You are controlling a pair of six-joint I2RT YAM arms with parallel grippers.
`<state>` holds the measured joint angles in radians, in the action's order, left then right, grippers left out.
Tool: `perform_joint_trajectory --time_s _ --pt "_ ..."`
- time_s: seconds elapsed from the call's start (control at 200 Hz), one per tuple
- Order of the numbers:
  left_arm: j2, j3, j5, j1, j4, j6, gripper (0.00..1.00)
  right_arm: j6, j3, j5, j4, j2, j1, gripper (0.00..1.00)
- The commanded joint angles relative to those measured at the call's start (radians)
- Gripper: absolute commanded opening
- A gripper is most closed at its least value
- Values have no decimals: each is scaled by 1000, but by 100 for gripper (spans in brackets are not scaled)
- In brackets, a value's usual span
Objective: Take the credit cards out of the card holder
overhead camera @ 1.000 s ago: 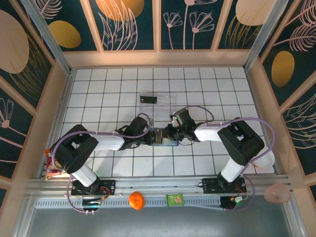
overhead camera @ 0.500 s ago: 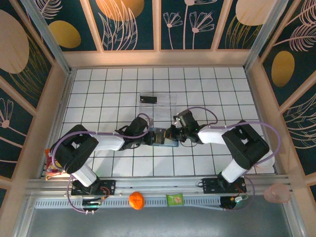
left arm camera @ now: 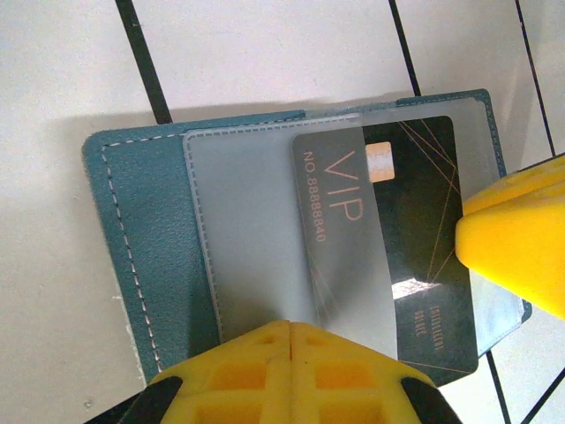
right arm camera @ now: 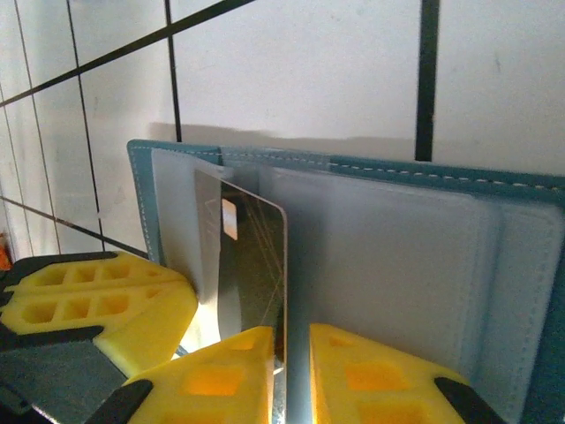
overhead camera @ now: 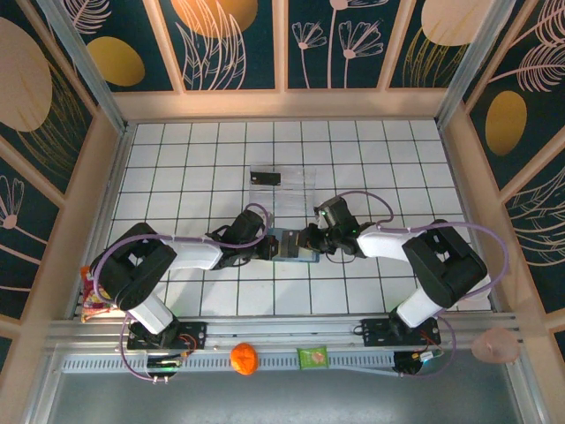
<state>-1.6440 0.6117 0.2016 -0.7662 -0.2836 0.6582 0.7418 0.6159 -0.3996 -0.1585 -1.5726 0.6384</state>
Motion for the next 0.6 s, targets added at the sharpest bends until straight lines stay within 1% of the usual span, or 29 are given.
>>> perform_joint_trajectory --time_s 0.0,0.095,0.18,0.25,0.34,0.49,0.596 --pt "-29 -6 -6 1 58 -7 0 1 11 7 -1 -28 -7 22" --pt "-37 -2 1 1 61 -10 0 9 13 -21 -29 -46 -5 22" --pt "-40 3 7 1 66 -16 0 9 15 -27 -40 -46 -3 18" --pt "-43 3 13 1 68 -21 0 5 23 -24 -32 -47 -2 12" --pt "-37 1 -4 1 77 -17 0 0 23 -2 -9 -39 -5 0" --pt "-20 -7 -16 2 77 -15 0 -23 -3 51 36 36 -28 0" --pt "-19 -3 -16 5 78 -18 0 -91 4 62 90 100 -48 0"
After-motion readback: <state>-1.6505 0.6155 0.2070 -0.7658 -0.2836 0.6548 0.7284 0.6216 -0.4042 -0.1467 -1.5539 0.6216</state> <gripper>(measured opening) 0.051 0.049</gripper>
